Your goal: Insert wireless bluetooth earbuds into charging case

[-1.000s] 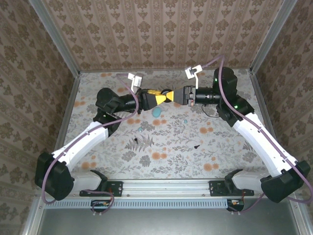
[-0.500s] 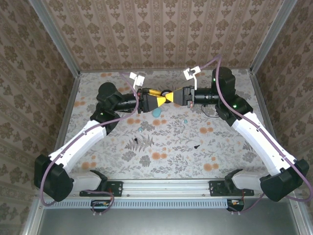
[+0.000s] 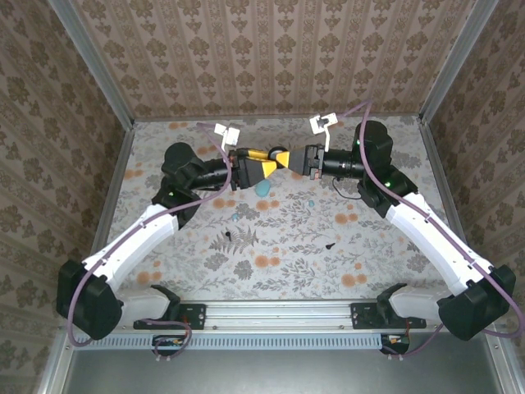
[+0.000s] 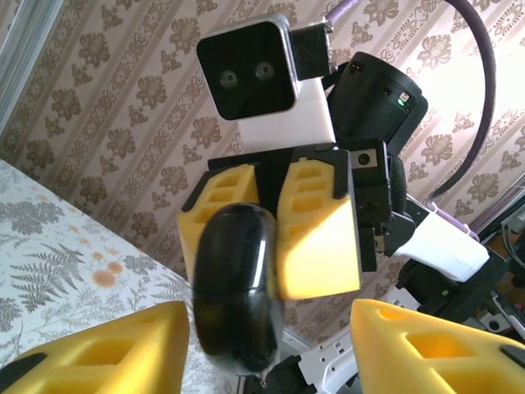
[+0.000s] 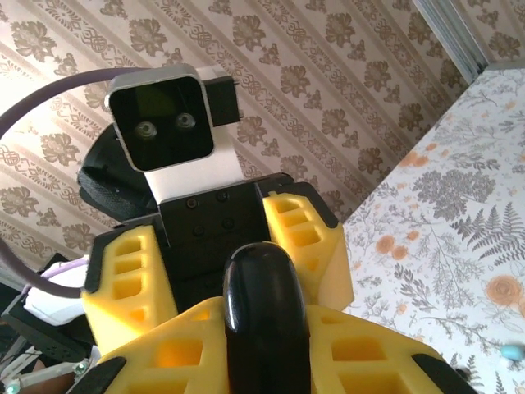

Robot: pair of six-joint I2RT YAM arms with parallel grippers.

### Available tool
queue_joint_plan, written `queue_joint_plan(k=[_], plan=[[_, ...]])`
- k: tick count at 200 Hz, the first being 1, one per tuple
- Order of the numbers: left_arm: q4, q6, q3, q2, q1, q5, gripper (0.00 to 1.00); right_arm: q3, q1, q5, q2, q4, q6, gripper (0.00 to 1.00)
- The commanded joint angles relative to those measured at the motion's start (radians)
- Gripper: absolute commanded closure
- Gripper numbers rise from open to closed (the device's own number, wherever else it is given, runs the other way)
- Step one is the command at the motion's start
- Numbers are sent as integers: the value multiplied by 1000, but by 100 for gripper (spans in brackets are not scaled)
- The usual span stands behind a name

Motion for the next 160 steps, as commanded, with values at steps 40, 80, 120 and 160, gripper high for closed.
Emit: queue_joint_plan(k=[40,80,120,160], plan=[[120,-54,-3,31,-6,-1,55,-9,12,24,-17,57,22,92],[127,-58,-5,42,-10,5,69,-9,16,24,-18,58,27,92],[113,-54,-1,52,-17,5,69,-15,18,45,-30,52,23,92],[109,-52,-3,52,-23,9,67,-11,18,55,-37,41,16,93]])
